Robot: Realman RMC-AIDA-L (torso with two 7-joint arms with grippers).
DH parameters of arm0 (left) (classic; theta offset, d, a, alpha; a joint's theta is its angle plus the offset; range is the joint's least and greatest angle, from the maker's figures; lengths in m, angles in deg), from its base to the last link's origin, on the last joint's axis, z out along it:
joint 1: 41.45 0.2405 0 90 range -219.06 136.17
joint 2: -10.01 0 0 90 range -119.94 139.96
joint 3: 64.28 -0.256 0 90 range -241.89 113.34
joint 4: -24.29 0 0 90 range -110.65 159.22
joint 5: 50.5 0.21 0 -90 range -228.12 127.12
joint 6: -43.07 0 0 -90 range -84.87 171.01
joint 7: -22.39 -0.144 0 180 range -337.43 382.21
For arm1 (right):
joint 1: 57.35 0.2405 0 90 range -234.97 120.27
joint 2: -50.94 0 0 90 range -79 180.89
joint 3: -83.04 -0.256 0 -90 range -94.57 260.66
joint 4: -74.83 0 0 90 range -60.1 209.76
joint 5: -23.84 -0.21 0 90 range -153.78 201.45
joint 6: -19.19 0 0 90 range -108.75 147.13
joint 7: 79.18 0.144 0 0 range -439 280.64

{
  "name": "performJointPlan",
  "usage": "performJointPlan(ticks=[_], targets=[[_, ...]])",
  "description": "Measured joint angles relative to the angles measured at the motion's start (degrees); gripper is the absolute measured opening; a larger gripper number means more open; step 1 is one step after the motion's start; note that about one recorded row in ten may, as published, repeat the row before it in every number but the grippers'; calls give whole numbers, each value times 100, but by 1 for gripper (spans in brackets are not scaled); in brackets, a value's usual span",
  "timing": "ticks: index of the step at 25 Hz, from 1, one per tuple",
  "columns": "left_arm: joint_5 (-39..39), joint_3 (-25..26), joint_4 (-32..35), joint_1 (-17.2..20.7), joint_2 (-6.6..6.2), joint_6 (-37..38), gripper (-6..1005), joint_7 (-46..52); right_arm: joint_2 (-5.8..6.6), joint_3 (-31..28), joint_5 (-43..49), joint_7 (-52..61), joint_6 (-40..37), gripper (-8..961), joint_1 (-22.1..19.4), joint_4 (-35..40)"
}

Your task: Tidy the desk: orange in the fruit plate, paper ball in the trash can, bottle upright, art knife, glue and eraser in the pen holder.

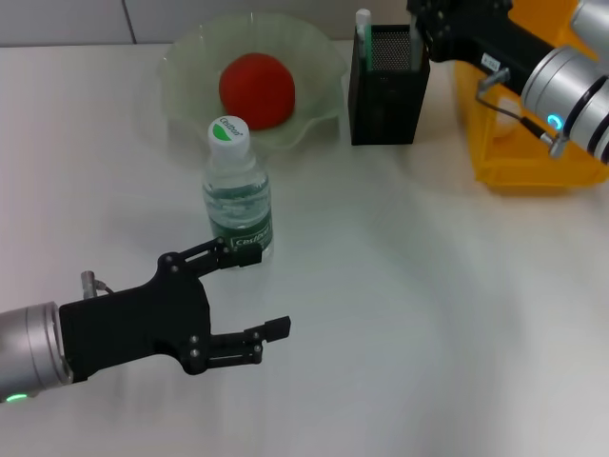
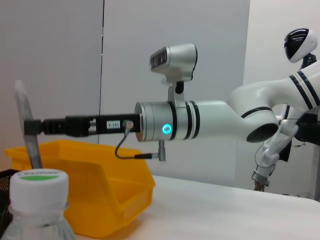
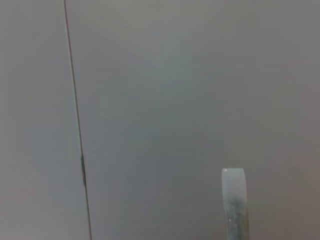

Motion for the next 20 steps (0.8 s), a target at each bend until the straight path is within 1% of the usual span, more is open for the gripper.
performJointPlan(ticks=[4, 9, 11, 12, 13, 14, 15, 16, 17, 19, 20], targets=[[0, 0, 16, -6, 0, 0, 859, 21, 3, -2, -7, -36, 0, 198, 27, -133], [0, 0, 26, -9, 0, 0, 859, 26, 5, -4, -16, -43, -92, 220, -42, -127], [0, 0, 29, -9, 0, 1, 859, 26, 5, -6, -18, -43, -244, 229, -83, -111], [0, 0, 30, -9, 1, 1, 859, 26, 12, -7, -19, -31, -459, 233, -183, -41], [0, 0, 31, -10, 4, 1, 859, 26, 12, -7, -19, -31, -459, 236, -183, -41], [0, 0, 31, -9, 5, 1, 859, 26, 16, -7, -21, -1, -598, 240, -275, 18], [0, 0, 32, -9, 6, 4, 859, 29, 24, -8, -21, 71, -1113, 243, -612, 290], [0, 0, 32, -9, 6, 4, 859, 29, 24, -8, -21, 71, -1113, 246, -612, 290], [0, 0, 31, -8, 6, 10, 859, 34, 25, -8, -21, 96, -1376, 249, -805, 416], [0, -1, 31, -6, 4, 16, 859, 37, 34, -8, 13, 213, -2056, 256, -1258, 716], [0, 0, 32, -2, 0, 19, 859, 40, 92, -11, 242, 557, -2586, 279, -1686, 939]])
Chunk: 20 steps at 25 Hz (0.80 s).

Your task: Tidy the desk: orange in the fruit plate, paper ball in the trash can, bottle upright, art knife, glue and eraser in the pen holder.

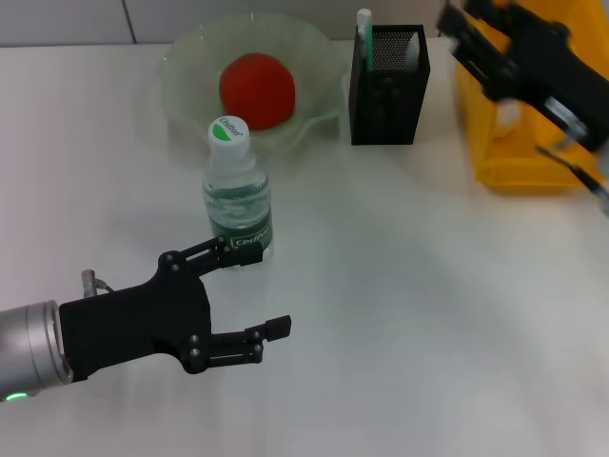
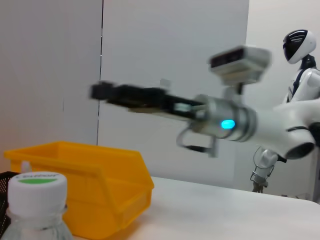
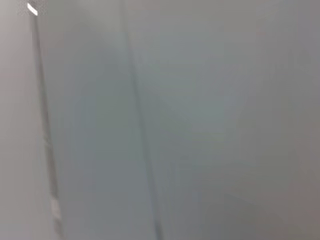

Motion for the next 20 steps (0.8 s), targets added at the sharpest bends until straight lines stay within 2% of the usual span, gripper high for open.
performJointPlan(ticks=[1, 2, 3, 4, 5, 6, 7, 9, 10, 12, 17, 20], targets=[[0, 0, 0, 0, 0, 0, 859, 0, 0, 0, 0, 0, 0, 302, 0, 0], [0, 0, -1, -3, 0, 1, 859, 2, 110, -48, 453, 399, -404, 324, -306, 149], [0, 0, 0, -5, -1, 1, 859, 2, 172, -118, 827, 548, -670, 347, -426, 178], [0, 0, -1, -8, 0, 1, 859, 2, 172, -118, 827, 548, -670, 370, -426, 178], [0, 0, -1, -12, 0, 1, 859, 2, 260, -370, 1637, 621, -1230, 393, -571, 143], [0, 0, -1, -12, 0, 1, 859, 2, 260, -370, 1637, 621, -1230, 415, -571, 143], [1, -1, -1, -46, 0, 1, 859, 6, 279, -576, 2115, 565, -1534, 438, -621, 110], [4, -4, -1, -65, 0, 2, 859, 9, 251, -966, 2995, 343, -1981, 534, -699, 78], [5, -10, -1, -72, 0, 3, 859, 9, 179, -1276, 3689, 116, -2241, 582, -781, 82], [9, -29, 0, -91, -1, 8, 859, 11, 153, -1359, 3929, 36, -2316, 678, -808, 85], [36, -53, -43, -155, 11, 50, 859, 17, 106, -1468, 4253, -257, -2455, 841, -845, -19], [36, -53, -45, -162, 15, 55, 859, 18, 71, -1471, 4255, -288, -2459, 841, -848, -50]])
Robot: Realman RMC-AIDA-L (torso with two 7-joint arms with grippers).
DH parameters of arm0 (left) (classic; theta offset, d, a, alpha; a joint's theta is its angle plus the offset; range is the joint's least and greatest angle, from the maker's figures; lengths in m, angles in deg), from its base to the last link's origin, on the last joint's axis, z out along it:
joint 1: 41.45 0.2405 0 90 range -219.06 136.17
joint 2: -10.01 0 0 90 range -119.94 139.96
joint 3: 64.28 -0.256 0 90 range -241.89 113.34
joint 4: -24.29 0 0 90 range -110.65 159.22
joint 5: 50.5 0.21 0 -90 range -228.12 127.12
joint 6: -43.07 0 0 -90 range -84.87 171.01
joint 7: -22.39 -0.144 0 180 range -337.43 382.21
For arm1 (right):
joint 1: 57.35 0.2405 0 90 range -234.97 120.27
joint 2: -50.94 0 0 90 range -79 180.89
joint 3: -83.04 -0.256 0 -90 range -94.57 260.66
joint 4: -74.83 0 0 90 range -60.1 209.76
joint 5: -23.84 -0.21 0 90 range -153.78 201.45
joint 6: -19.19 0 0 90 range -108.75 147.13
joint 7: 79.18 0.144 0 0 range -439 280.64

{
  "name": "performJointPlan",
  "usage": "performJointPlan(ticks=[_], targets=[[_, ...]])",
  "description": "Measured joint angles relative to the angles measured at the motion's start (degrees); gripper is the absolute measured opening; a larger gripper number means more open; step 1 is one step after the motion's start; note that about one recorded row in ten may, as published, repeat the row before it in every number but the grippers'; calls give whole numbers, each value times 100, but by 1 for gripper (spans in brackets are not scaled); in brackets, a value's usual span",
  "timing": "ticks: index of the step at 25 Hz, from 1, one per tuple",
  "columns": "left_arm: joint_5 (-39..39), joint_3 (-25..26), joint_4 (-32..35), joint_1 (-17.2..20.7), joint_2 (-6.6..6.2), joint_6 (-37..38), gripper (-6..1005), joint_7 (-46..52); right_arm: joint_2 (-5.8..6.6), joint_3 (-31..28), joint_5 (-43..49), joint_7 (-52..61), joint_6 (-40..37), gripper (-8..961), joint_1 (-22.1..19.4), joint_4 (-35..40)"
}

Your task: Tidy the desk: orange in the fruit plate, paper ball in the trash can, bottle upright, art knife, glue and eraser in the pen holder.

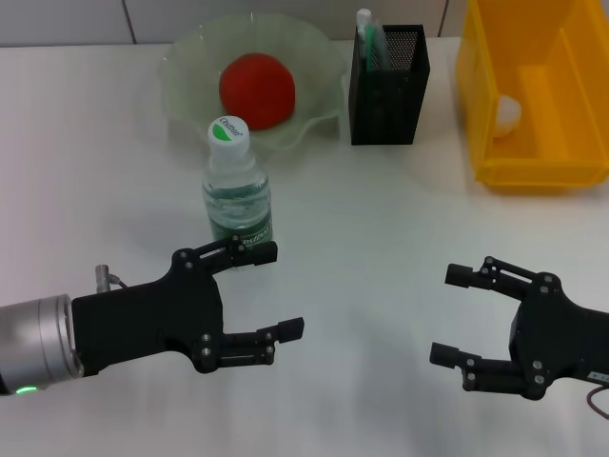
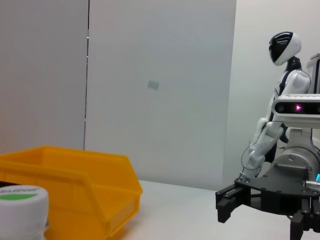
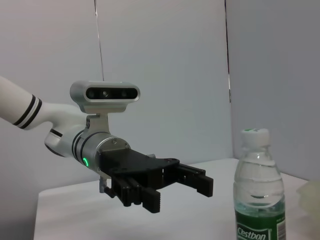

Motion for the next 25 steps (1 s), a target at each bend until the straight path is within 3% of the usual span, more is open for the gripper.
performJointPlan(ticks=[9, 25], targets=[[-31, 0, -9, -14, 2, 57, 859, 2, -84, -40, -15, -4, 21, 841, -5, -9], [-2, 1, -82, -30, 11, 30, 859, -49, -116, -82, 2, -9, 150, 841, 43, -25]])
